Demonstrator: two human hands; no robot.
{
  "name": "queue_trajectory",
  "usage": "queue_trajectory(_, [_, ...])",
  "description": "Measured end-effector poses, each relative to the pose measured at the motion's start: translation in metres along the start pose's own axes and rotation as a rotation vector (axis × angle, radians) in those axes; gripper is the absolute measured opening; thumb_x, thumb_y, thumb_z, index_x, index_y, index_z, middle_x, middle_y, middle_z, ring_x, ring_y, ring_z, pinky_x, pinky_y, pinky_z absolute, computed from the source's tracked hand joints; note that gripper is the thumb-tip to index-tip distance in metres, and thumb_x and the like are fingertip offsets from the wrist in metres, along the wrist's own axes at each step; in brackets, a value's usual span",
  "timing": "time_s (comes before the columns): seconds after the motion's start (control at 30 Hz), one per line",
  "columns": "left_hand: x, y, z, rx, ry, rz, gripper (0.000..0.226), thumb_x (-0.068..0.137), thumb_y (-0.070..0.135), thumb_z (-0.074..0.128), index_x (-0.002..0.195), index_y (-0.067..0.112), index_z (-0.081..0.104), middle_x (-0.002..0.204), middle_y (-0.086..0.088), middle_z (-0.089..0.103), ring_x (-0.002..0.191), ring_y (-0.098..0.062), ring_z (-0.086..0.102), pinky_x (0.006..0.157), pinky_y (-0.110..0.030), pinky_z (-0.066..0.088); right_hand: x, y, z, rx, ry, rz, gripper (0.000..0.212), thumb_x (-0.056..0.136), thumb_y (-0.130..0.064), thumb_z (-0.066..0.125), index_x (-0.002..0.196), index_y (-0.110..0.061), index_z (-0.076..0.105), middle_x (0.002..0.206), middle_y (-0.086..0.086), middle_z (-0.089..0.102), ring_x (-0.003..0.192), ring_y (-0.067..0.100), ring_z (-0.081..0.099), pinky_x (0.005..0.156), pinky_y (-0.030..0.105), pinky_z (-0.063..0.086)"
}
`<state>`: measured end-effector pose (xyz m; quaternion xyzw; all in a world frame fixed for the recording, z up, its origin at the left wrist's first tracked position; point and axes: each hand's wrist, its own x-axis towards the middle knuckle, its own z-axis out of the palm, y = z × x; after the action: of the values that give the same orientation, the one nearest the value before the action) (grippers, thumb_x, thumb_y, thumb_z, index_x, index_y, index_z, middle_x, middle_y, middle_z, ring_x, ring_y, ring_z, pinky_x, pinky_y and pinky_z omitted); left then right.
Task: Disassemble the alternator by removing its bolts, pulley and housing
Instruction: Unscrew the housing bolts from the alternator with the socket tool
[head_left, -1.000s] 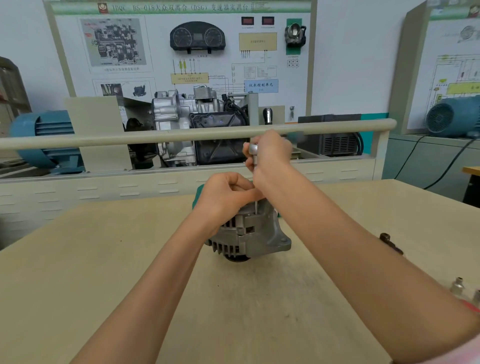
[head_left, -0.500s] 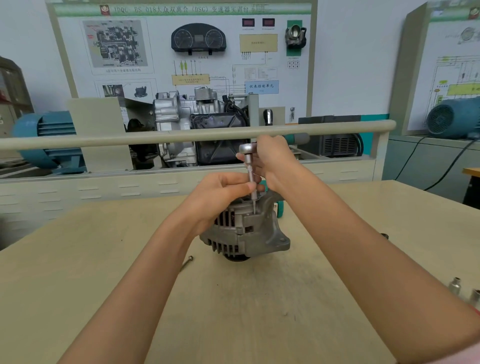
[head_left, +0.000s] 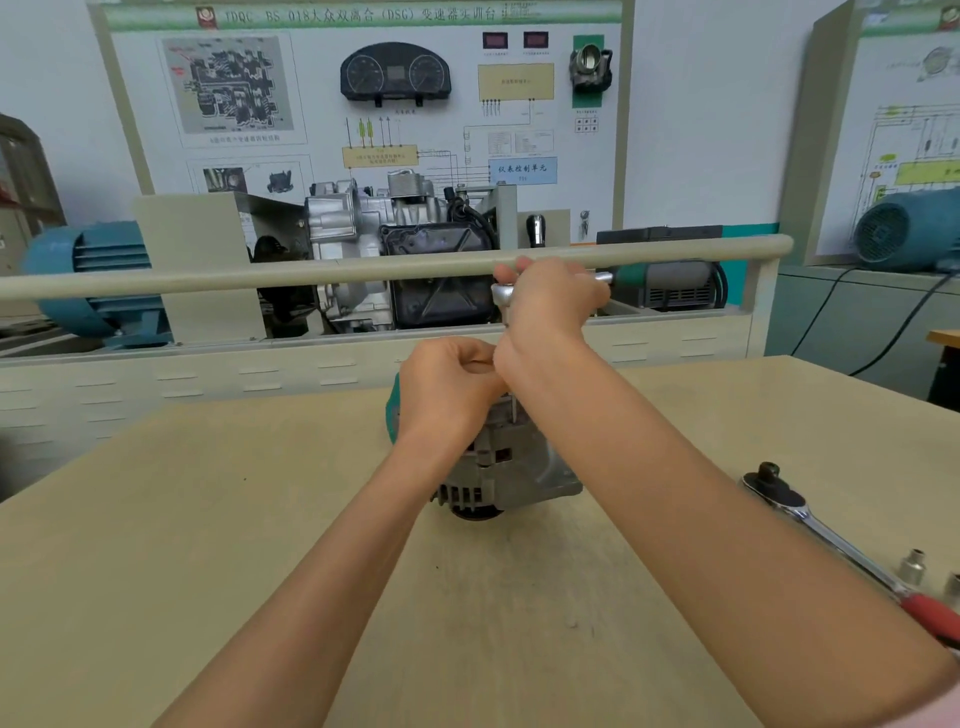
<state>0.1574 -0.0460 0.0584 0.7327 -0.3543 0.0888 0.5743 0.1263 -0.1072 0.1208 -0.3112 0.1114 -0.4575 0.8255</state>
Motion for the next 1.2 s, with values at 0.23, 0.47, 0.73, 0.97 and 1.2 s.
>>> queue_trajectory(0.23, [0.006,-0.005,-0.013,-0.170,-0.338,-0.086,0.009,0.084,0.021,0.072,0.092,0.025,0.073,0.084,0.010,0.076,0.082,-0.002,0.071,0.068,-0.011,0.052,0.029,-0.020,0.003,-0.305,-0.322,0.531,0.024,0.094,-0.005,0.022,0.079,-0.009,0.041,0.037,-0.003,0.035,0.026,0.006,0.033,0.032,0.012,0.032])
queue_trajectory(0.47, [0.007,-0.006,-0.018,-0.203,-0.413,-0.106,0.014,0.088,0.016,0.066,0.099,0.020,0.074,0.094,0.006,0.076,0.090,-0.007,0.071,0.078,-0.013,0.054,0.047,-0.026,-0.005,-0.248,-0.612,0.937,0.030,0.099,-0.011,0.030,0.085,0.001,0.053,0.036,-0.006,0.036,0.023,0.004,0.033,0.025,0.014,0.029])
queue_trajectory(0.73, [0.004,-0.006,-0.007,-0.108,-0.134,-0.099,0.015,0.075,0.003,0.074,0.076,0.017,0.071,0.074,-0.003,0.073,0.073,-0.017,0.069,0.072,-0.034,0.057,0.008,0.004,0.001,-0.178,-0.009,-0.021,0.013,0.100,-0.008,0.027,0.104,-0.015,0.037,0.068,0.005,0.051,0.037,0.006,0.045,0.033,0.015,0.035])
queue_trajectory(0.97, [0.006,-0.005,-0.013,-0.164,-0.367,-0.136,0.010,0.081,0.021,0.074,0.091,0.023,0.071,0.086,0.006,0.076,0.083,-0.007,0.071,0.072,-0.015,0.054,0.024,-0.011,0.004,-0.303,-0.344,0.487,0.023,0.092,-0.008,0.029,0.072,-0.016,0.038,0.032,-0.010,0.032,0.025,0.003,0.033,0.030,0.009,0.025])
queue_trajectory(1.2, [0.008,-0.005,-0.021,-0.221,-0.377,-0.174,0.008,0.079,0.016,0.075,0.085,0.020,0.077,0.088,0.000,0.076,0.085,-0.012,0.072,0.079,-0.020,0.056,0.030,-0.015,0.001,-0.260,-0.520,0.708,0.023,0.094,-0.011,0.035,0.077,-0.005,0.050,0.035,-0.009,0.035,0.025,0.002,0.033,0.028,0.012,0.026])
